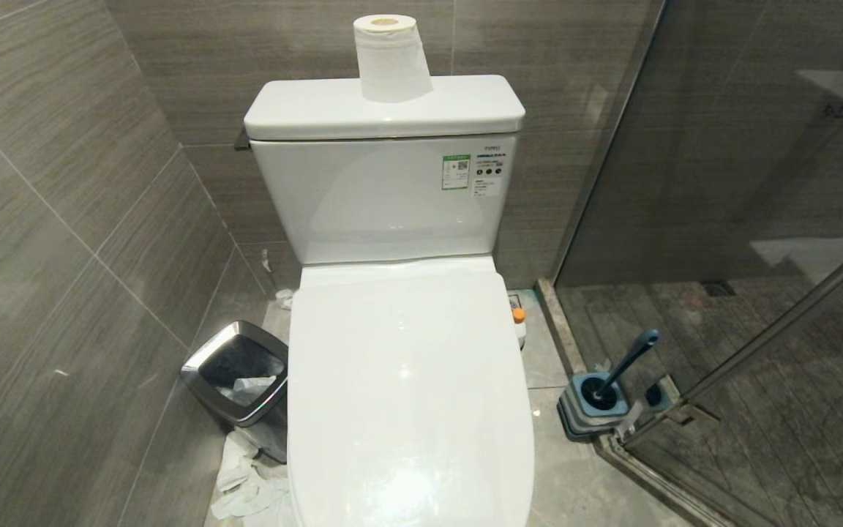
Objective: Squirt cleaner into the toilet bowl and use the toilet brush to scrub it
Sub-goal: Use the left hand to lift the toilet lid slightly
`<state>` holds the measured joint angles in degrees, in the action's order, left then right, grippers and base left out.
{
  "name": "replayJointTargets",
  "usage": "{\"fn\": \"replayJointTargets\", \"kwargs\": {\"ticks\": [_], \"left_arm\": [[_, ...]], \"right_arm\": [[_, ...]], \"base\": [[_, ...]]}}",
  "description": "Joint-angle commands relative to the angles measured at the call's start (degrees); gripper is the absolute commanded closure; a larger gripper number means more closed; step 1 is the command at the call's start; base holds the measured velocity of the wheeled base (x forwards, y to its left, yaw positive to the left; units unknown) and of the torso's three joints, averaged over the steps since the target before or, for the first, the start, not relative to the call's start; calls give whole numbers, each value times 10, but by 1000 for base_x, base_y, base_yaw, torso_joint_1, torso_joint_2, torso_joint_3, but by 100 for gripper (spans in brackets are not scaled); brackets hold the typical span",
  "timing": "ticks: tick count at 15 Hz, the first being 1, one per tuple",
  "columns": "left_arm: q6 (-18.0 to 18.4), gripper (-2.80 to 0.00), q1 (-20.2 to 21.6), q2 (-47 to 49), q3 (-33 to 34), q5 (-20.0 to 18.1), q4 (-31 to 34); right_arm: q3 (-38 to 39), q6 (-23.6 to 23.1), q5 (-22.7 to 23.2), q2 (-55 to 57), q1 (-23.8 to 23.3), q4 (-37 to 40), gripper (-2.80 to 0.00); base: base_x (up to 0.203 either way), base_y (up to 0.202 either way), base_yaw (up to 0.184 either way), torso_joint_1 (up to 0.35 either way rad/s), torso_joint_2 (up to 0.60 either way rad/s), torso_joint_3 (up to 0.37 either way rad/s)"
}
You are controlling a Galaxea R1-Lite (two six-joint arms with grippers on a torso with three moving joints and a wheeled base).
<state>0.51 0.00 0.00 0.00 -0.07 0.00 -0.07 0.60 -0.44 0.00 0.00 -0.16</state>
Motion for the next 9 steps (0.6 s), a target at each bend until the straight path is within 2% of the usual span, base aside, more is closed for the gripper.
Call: {"fn": "replayJointTargets", "kwargs": {"ticks": [1, 9], "left_arm": [[0, 0, 0, 0, 0, 0, 0], [-2, 0, 0, 0, 1, 0, 0]], "right_arm": [[1, 0, 0, 0, 0, 0, 0], [0, 0, 0, 0, 0, 0, 0]], "base": [[0, 0, 0, 0, 0, 0], [0, 0, 0, 0, 0, 0]]}}
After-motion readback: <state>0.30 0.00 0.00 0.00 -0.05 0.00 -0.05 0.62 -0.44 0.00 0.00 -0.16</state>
